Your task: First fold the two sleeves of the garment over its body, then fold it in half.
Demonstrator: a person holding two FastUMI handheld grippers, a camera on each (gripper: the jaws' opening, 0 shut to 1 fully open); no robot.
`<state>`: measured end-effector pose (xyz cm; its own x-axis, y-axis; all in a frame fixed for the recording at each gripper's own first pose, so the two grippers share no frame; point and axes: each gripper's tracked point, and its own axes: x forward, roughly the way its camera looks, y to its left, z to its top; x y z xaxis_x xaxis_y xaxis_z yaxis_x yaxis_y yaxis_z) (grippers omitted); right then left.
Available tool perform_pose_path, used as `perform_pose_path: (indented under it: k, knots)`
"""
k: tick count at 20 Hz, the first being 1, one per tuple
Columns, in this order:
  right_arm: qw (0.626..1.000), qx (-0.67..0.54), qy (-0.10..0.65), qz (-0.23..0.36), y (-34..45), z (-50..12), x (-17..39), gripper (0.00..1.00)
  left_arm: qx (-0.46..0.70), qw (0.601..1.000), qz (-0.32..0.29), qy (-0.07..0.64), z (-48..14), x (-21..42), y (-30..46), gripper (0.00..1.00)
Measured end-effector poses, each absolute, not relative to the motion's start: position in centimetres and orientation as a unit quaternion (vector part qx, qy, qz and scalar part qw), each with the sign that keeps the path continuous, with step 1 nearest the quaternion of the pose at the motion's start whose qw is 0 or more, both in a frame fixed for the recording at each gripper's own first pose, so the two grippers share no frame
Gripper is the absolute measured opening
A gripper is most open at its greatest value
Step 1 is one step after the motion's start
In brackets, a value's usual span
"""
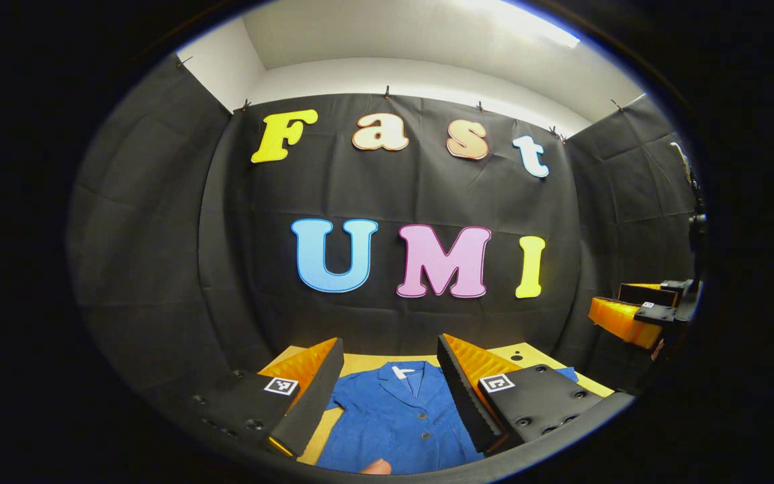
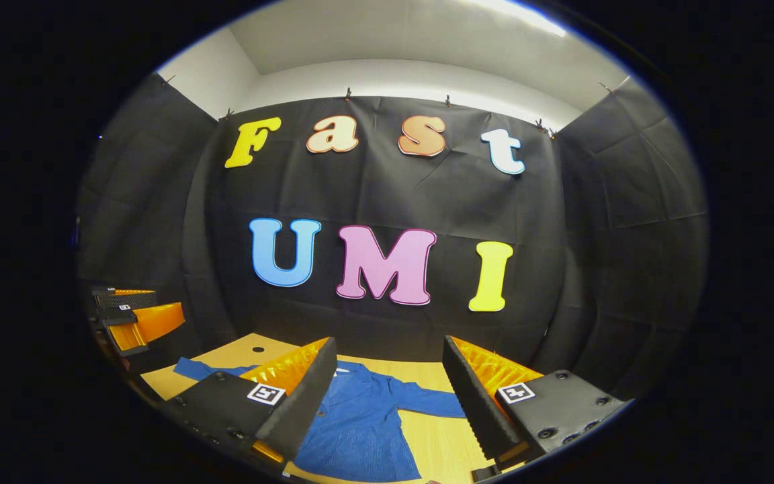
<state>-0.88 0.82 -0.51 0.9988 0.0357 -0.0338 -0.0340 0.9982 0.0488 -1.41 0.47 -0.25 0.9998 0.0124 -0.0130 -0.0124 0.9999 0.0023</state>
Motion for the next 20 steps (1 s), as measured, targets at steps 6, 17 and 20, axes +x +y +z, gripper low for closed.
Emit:
perform_pose_path:
  k: [6,17,20]
  knots:
    - [1.0,0.015,0.014,0.02,1.0,-0.2,-0.8,0.95,-0.003,1.0,0.015,0.01,-0.5,-1.6,1.0,0.81]
    - [1.0,-0.016,0.002,0.022,-0.9,1.2,0.4,0.99,-0.007,1.0,0.004,0.01,-0.8,-1.2,1.0,0.82]
    - [0.999,-0.034,0.006,0.006,-4.1,1.1,1.4,0.99,-0.011,1.0,0.001,0.009,-1.1,-0.8,1.0,0.82]
